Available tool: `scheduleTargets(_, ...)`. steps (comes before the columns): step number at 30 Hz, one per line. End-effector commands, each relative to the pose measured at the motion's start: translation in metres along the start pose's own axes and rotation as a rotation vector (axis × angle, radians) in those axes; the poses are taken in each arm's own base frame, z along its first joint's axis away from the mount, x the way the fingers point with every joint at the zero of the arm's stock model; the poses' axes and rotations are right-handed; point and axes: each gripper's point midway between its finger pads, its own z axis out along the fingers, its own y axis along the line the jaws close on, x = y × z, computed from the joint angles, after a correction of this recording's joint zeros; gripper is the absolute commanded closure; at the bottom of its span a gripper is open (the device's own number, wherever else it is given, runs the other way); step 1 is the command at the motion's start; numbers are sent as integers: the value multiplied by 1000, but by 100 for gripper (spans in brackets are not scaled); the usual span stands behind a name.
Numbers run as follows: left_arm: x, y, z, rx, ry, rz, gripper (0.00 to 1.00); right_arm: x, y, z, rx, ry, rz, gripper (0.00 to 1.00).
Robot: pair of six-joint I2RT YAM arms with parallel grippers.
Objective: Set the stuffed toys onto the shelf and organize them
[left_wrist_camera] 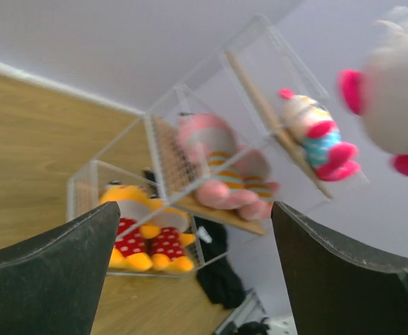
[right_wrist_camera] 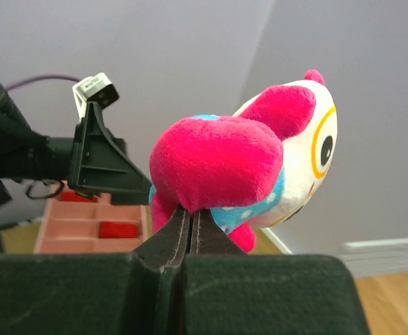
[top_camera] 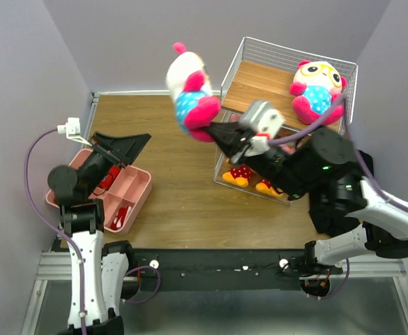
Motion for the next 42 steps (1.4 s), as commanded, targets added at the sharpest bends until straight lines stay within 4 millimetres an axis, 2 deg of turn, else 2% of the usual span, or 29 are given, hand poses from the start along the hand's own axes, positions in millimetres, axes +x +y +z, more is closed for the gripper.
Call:
scheduleTargets(1,11,78,2,-289,104,128,1,23,-62,-52,150,257,-246,99)
scheduleTargets(2,12,94,4,-333,122,120,1,25,-75,-58,208,294,-267,99)
scheduleTargets(3,10,103,5,-374,129,133,1,31,-79,-63,207,339,-325,99)
scheduleTargets(4,11,111,6,-397,147,167,1,27,-85,-66,220,352,-341,99)
scheduleTargets(5,18,122,12,-419,185,167,1,30,-87,-68,222,381,-369,99)
scheduleTargets(7,17,133,14,-481,206,230,1,39,-87,-74,181,437,-455,99)
scheduleTargets(8,27,136,21,-487,250,243,1,45,-86,-76,170,457,-489,99)
scheduleTargets(9,22,139,21,-522,241,267,1,48,-87,-76,161,472,-538,99)
scheduleTargets(11,27,143,28,-559,260,336,1,54,-90,-80,164,498,-587,99)
scheduleTargets(14,32,140,34,-535,278,366,1,60,-90,-80,162,532,-643,99)
scheduleTargets(19,36,145,33,-532,299,389,1,88,-81,-77,76,629,-809,99)
scheduleTargets(23,43,151,29,-541,315,377,1,87,-91,-73,142,664,-796,99)
scheduleTargets(25,44,151,27,-539,312,380,1,94,-89,-68,146,687,-792,99)
scheduleTargets(29,42,150,24,-544,297,389,1,100,-96,-64,193,729,-786,96)
scheduleTargets(37,44,150,22,-543,302,385,1,106,-120,-62,286,755,-728,95)
scheduleTargets(42,43,150,22,-545,296,388,1,110,-133,-61,337,751,-726,90)
